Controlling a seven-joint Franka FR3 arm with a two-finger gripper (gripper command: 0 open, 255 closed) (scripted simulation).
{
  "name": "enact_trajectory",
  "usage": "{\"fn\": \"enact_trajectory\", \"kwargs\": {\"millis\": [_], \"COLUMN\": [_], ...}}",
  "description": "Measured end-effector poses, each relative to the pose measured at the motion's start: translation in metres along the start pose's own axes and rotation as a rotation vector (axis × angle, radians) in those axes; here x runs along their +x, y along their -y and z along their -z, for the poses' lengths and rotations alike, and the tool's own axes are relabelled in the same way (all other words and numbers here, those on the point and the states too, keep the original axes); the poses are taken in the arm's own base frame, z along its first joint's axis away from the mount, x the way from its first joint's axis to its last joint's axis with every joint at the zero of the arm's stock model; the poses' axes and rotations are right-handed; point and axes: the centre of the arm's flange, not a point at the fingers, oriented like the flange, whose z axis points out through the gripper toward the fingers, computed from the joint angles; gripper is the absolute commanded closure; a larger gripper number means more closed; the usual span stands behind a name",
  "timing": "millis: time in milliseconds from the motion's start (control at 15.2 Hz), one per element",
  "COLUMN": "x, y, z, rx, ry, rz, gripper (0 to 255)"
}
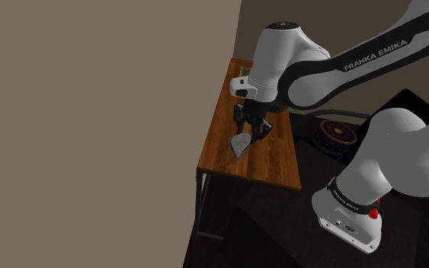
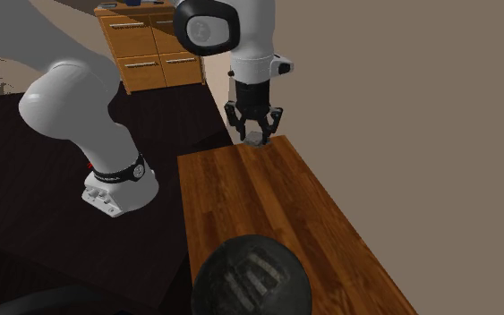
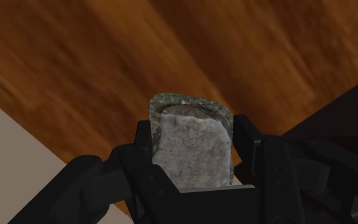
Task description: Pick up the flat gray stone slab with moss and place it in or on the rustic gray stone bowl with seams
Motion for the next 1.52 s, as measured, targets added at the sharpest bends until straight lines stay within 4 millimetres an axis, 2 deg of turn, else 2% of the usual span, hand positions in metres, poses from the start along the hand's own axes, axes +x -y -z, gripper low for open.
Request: {"fn": "enact_trajectory", "kwargs": {"millis": [924,1056,1386,1518], "x": [0.002,-0.013,-0.072,-0.101], "y": [-0.001,-0.005,-0.025,-0.032], "z": [0.074,0.078,0.082,0.084], "rx": [0.000,0.000,0.000,0.000], "ry": [0.000,0.000,0.000,-0.001], "rz": [0.000,-0.001,-0.001,-0.002], "gripper": [255,255,255,255]}}
